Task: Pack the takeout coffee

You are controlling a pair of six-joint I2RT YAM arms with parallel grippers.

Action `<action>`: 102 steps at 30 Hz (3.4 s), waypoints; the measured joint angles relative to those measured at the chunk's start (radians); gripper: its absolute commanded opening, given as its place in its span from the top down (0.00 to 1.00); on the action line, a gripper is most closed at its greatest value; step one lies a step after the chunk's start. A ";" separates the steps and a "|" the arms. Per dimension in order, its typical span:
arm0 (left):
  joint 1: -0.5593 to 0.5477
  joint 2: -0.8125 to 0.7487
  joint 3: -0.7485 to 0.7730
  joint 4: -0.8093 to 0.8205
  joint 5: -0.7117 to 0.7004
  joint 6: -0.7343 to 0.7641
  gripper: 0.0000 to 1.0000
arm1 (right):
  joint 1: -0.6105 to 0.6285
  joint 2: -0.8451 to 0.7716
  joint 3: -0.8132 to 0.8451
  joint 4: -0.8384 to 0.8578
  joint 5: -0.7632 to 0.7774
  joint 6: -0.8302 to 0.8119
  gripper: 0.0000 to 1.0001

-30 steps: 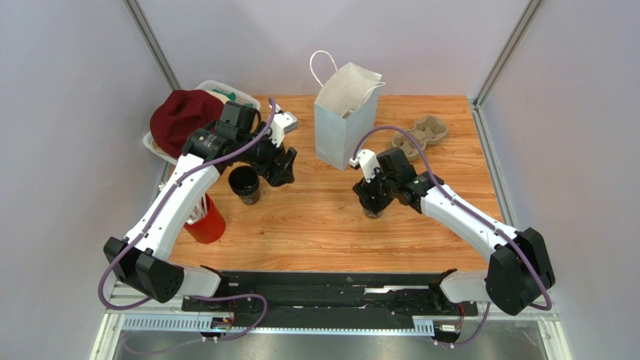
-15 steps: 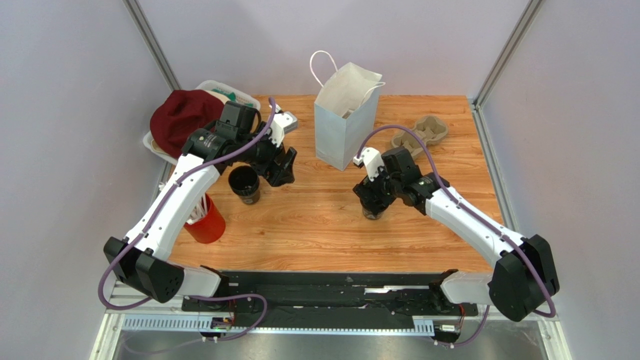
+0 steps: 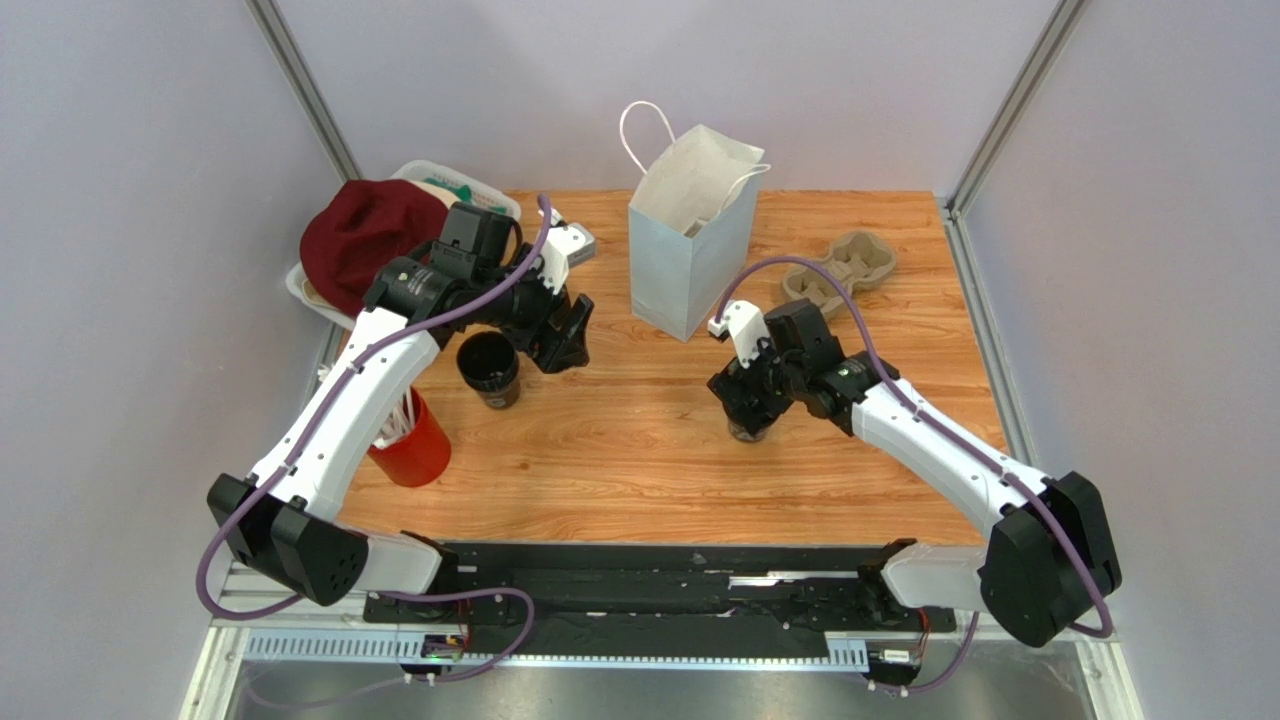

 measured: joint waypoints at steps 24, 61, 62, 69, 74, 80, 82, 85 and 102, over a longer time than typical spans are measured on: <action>-0.006 0.020 0.000 0.000 0.006 0.000 0.06 | 0.029 -0.094 -0.041 0.066 0.083 -0.041 0.05; -0.154 0.174 -0.059 0.076 0.045 -0.029 0.07 | -0.010 -0.096 -0.046 -0.003 -0.136 -0.058 0.36; -0.154 0.216 -0.057 0.089 0.055 -0.039 0.07 | -0.010 -0.096 -0.055 -0.002 -0.143 -0.063 0.41; -0.168 0.408 -0.024 0.129 0.077 -0.082 0.07 | -0.028 -0.117 -0.074 -0.007 -0.201 -0.084 0.46; -0.191 0.417 0.014 0.146 0.095 -0.089 0.07 | -0.038 -0.143 -0.074 -0.010 -0.227 -0.110 0.46; -0.196 0.417 0.021 0.139 0.128 -0.079 0.07 | -0.038 -0.182 -0.065 -0.103 -0.261 -0.212 0.40; -0.196 0.412 0.027 0.121 0.135 -0.065 0.06 | -0.038 -0.205 -0.053 -0.146 -0.263 -0.272 0.38; -0.195 0.376 0.027 0.089 0.140 -0.043 0.03 | -0.038 -0.237 -0.027 -0.201 -0.274 -0.361 0.36; 0.052 0.092 0.114 -0.171 0.205 0.050 0.01 | -0.038 -0.092 0.066 -0.321 -0.374 -0.610 0.41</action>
